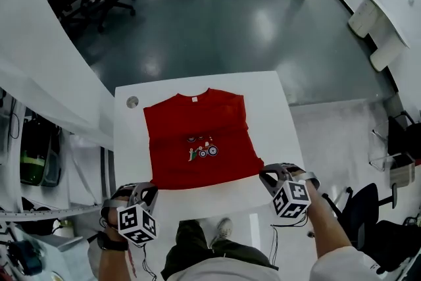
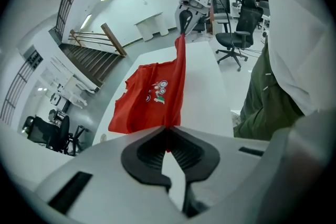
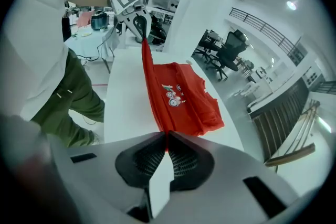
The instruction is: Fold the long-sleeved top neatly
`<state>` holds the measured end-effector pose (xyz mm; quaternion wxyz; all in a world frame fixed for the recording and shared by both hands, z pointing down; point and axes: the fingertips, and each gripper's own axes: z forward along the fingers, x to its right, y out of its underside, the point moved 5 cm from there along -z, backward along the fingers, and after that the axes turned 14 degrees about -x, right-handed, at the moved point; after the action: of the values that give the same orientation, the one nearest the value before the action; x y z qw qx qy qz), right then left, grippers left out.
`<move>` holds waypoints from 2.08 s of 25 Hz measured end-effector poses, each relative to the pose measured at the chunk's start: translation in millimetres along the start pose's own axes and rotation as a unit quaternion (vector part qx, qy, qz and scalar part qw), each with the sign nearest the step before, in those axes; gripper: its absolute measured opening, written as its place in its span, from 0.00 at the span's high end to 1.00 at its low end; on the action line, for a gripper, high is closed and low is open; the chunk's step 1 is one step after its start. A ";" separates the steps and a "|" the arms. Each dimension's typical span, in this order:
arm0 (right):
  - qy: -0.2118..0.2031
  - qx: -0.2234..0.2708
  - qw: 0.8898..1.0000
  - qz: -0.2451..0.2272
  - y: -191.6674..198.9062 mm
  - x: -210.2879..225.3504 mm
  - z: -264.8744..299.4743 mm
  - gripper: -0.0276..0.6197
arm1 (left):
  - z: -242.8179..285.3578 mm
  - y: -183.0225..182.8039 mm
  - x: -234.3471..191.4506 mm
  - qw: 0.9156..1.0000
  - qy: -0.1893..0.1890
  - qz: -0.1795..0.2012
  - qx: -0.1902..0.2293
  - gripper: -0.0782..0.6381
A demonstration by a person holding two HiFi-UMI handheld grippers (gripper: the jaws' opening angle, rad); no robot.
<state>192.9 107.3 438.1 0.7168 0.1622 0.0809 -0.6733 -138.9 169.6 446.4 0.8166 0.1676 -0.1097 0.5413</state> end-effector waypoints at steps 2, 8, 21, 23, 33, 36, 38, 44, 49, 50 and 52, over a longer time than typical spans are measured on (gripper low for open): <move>0.004 -0.001 1.000 0.007 -3.7 13.3 -4.7 0.92 | -2.0 -2.8 -15.8 1.000 -0.005 0.002 0.003 0.86; 0.007 -0.005 0.999 0.041 -22.2 50.9 -16.8 0.92 | -2.9 -4.4 -65.4 1.000 -0.027 0.004 0.013 0.86; 0.007 -0.024 0.996 0.081 -51.3 115.3 13.3 0.92 | 35.4 -9.5 -142.4 0.999 -0.038 0.002 0.011 0.86; 0.004 -0.021 0.997 0.080 -50.1 126.6 19.6 0.92 | 40.4 -14.1 -149.5 0.999 -0.039 0.001 0.006 0.86; -0.046 0.004 0.997 0.062 -49.4 181.5 66.0 0.92 | 80.1 -32.0 -181.0 0.998 -0.020 -0.027 -0.046 0.86; -0.060 0.013 0.996 0.061 -50.2 201.2 75.1 0.92 | 86.7 -37.6 -196.7 0.998 -0.015 -0.036 -0.053 0.86; -0.071 0.017 0.995 0.063 -50.2 213.5 82.3 0.92 | 92.4 -40.5 -205.1 0.997 -0.009 -0.040 -0.058 0.86; -0.099 0.007 0.993 0.062 -55.6 244.8 112.1 0.93 | 122.1 -44.1 -228.2 0.996 0.016 -0.046 -0.077 0.86; -0.108 0.001 0.992 0.067 -64.6 269.8 134.6 0.93 | 146.3 -45.3 -251.2 0.994 0.020 -0.056 -0.091 0.86; -0.110 -0.001 0.992 0.068 -66.1 274.2 139.7 0.93 | 151.3 -45.7 -255.7 0.994 0.020 -0.057 -0.093 0.86; -0.114 -0.008 0.991 0.070 -67.7 281.2 151.5 0.93 | 162.3 -47.0 -263.8 0.993 0.022 -0.061 -0.097 0.86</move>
<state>132.8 -211.2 477.2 0.7680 0.0839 -0.0074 -0.6348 -198.1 -134.4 493.2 0.8624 0.0820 -0.1340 0.4812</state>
